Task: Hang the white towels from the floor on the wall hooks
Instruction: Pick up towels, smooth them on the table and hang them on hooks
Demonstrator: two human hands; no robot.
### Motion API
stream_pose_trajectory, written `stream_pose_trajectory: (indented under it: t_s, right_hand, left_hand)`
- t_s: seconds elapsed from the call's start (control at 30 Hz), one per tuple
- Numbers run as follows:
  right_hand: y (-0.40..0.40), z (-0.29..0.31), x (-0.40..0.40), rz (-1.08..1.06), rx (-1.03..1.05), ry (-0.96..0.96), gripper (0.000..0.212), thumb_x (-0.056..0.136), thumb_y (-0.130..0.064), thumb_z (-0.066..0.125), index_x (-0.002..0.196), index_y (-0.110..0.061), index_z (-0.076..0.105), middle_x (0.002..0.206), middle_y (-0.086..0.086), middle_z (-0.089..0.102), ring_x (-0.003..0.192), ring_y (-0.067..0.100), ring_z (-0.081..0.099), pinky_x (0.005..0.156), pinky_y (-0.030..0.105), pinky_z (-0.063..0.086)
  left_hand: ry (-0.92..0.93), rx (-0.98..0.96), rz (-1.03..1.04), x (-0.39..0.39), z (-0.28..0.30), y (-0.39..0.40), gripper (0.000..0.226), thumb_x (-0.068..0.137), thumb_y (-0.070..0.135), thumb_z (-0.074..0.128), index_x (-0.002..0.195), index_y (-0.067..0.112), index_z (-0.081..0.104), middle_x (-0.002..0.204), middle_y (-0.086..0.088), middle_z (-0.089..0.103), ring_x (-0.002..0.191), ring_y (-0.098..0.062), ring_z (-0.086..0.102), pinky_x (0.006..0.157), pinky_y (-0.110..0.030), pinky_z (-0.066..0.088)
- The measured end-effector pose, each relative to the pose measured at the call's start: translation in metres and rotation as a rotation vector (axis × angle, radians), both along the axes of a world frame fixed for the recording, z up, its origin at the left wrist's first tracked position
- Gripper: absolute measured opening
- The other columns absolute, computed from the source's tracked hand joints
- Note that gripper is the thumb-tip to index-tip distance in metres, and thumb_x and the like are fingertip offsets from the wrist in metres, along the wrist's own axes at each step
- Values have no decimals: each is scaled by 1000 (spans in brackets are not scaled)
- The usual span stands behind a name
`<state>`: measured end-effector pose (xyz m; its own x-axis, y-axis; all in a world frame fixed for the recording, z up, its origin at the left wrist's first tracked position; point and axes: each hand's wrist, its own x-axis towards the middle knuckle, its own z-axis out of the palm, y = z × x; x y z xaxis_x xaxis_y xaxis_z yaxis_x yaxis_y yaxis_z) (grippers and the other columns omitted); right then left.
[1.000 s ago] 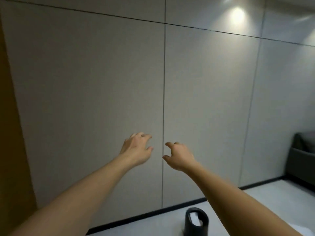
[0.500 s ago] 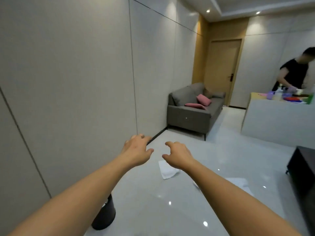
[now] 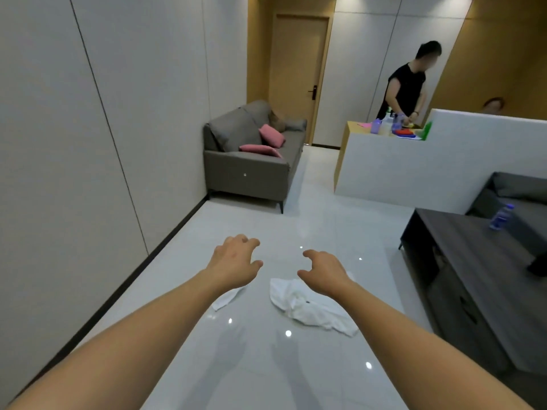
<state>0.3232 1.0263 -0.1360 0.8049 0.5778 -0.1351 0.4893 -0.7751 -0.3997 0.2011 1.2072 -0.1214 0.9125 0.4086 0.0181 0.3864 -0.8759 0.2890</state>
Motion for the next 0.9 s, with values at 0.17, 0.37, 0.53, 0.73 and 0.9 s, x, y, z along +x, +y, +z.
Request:
stream_pose_trajectory:
  t_s: [0.17, 0.37, 0.53, 0.73, 0.9]
  right_hand:
    - [57, -43, 47, -18, -29, 93, 59, 91, -34, 58, 146, -18, 43, 129, 6, 60, 124, 24, 53, 98, 33, 45]
    - [123, -101, 94, 15, -82, 215, 60, 91, -34, 58, 146, -17, 43, 140, 6, 53, 128, 23, 49, 100, 32, 44]
    - [189, -157, 157, 70, -123, 272, 59, 92, -32, 58, 146, -15, 44, 144, 5, 52, 133, 22, 46, 103, 29, 38]
    - [286, -237, 249, 92, -134, 459, 56, 91, -28, 58, 144, -13, 46, 142, 7, 53, 132, 22, 48, 104, 29, 40]
    - [347, -290, 314, 42, -181, 637, 54, 90, -28, 59, 141, -14, 50, 138, 8, 58, 129, 24, 51, 104, 31, 42]
  left_hand:
    - [105, -28, 2, 47, -37, 72, 53, 94, 42, 51, 143, 26, 42, 141, -3, 45, 130, -26, 41, 103, -39, 38]
    - [219, -88, 50, 93, -90, 140, 51, 94, 41, 49, 142, 24, 44, 141, -4, 45, 129, -27, 41, 102, -41, 41]
    - [325, -97, 104, 140, -145, 202, 53, 95, 43, 50, 144, 25, 42, 141, -3, 45, 128, -26, 42, 100, -40, 42]
    - [424, -161, 211, 214, -211, 293, 53, 95, 40, 52, 144, 22, 42, 139, -7, 47, 126, -27, 45, 100, -41, 44]
    - [546, -298, 321, 269, -260, 345, 53, 95, 38, 55, 143, 20, 45, 141, -8, 47, 127, -27, 46, 102, -39, 44]
